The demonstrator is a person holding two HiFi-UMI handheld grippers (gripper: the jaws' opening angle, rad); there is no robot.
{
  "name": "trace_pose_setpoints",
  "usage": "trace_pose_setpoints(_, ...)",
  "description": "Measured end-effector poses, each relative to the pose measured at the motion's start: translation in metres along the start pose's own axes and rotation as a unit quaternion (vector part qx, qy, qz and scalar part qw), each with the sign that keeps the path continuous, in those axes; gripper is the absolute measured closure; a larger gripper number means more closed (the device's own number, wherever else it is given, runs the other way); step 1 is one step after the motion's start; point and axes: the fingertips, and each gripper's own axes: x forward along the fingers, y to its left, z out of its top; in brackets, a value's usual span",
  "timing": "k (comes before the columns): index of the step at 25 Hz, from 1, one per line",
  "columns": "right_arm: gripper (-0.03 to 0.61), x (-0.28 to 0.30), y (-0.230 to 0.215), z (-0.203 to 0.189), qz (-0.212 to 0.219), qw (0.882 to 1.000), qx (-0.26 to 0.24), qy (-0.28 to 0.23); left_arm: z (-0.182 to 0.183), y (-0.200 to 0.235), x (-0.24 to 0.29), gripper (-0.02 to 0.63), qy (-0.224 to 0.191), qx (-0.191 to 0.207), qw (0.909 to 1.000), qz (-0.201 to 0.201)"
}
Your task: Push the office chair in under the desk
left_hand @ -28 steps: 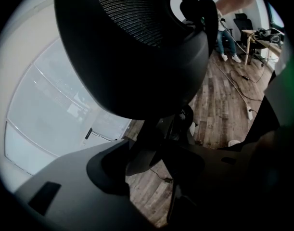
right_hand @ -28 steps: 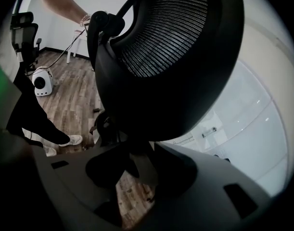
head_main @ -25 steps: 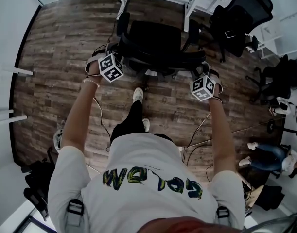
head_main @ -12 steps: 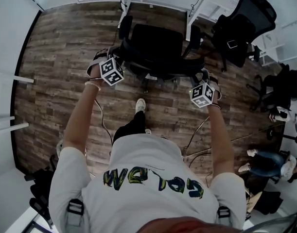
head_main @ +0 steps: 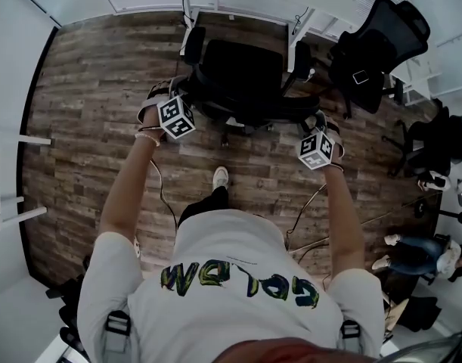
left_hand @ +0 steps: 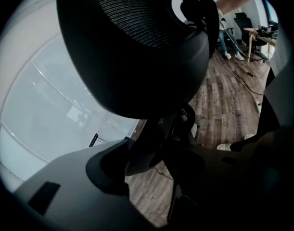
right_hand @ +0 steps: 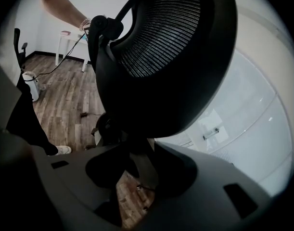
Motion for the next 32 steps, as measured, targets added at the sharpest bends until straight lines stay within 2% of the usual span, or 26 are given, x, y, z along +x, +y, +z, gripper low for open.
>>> trace_pose_setpoints(12,0.408,0.056,-0.042,0.022,-0.007,1.0,0.014,0.009,-0.004,0.06,0.054,0.393,-0.007,0.015,0.9999,0.001)
trace_pose_setpoints(18,0.407,0.083,-0.069,0.024,-0.006,1.0,0.015,0.006,0.005,0.086,0.082,0.394,0.006,0.014,0.9999,0.003)
trace_pose_setpoints(24,0.407,0.114,-0.098,0.026,-0.01,1.0,0.021,-0.005,0.013,0.112,0.11,0.391,-0.005,0.011,0.9999,-0.001)
trace_pose_setpoints(32,0.405,0.161,-0.144,0.032,-0.013,1.0,0.019,-0.013,0.025,0.154,0.156,0.391,0.004,0.005,1.0,0.005)
